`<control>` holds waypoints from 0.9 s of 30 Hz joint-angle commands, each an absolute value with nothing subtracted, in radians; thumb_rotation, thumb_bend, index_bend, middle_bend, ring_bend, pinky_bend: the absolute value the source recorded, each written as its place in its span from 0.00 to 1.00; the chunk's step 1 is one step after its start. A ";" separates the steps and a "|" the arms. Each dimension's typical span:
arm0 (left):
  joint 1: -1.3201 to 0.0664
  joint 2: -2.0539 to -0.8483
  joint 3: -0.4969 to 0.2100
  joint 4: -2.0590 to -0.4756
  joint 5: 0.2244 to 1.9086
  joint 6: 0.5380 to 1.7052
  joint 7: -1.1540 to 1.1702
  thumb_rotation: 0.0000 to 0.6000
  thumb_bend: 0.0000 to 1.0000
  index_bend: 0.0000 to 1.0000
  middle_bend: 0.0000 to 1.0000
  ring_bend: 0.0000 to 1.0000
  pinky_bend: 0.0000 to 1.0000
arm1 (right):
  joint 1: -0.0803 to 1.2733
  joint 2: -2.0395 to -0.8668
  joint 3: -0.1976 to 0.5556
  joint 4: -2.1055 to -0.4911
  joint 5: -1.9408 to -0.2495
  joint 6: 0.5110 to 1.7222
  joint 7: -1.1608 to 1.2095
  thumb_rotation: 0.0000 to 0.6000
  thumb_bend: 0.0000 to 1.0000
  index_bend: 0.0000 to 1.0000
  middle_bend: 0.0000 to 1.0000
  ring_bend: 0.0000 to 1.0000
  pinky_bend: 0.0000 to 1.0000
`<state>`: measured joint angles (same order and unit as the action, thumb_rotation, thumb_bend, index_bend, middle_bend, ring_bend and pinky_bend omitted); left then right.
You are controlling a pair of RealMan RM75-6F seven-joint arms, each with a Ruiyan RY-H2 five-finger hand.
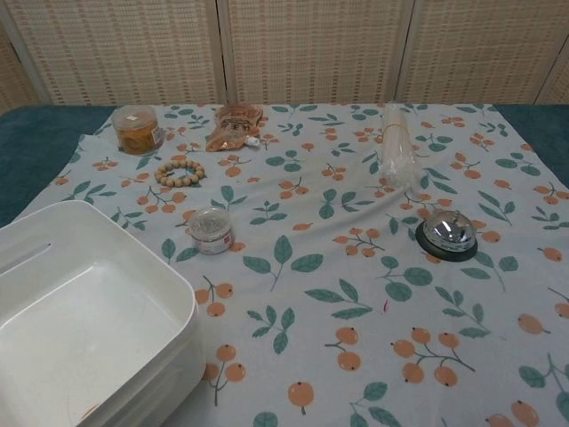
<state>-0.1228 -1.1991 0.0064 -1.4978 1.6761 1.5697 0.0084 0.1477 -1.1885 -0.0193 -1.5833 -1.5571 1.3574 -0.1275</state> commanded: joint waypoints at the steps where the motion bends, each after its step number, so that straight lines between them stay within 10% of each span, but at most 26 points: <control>1: -0.122 -1.199 0.007 -1.498 1.678 1.571 0.007 1.00 0.46 0.17 0.12 0.07 0.32 | 0.147 -1.190 -0.019 -1.583 -1.556 1.358 -0.131 1.00 0.30 0.00 0.00 0.00 0.04; 7: -0.120 -1.195 0.009 -1.503 1.678 1.573 0.010 1.00 0.46 0.17 0.12 0.07 0.32 | 0.146 -1.197 -0.022 -1.581 -1.566 1.363 -0.136 1.00 0.35 0.00 0.00 0.00 0.04; 13: -0.116 -1.192 0.007 -1.509 1.677 1.581 0.009 1.00 0.46 0.17 0.12 0.07 0.32 | 0.172 -1.229 -0.013 -1.562 -1.553 1.317 -0.169 1.00 1.00 0.00 0.00 0.00 0.04; 27: -0.116 -1.187 0.008 -1.515 1.673 1.576 0.006 1.00 0.46 0.17 0.12 0.07 0.32 | 0.417 -1.603 0.099 -1.115 -1.534 1.129 -0.201 1.00 1.00 0.00 0.00 0.00 0.04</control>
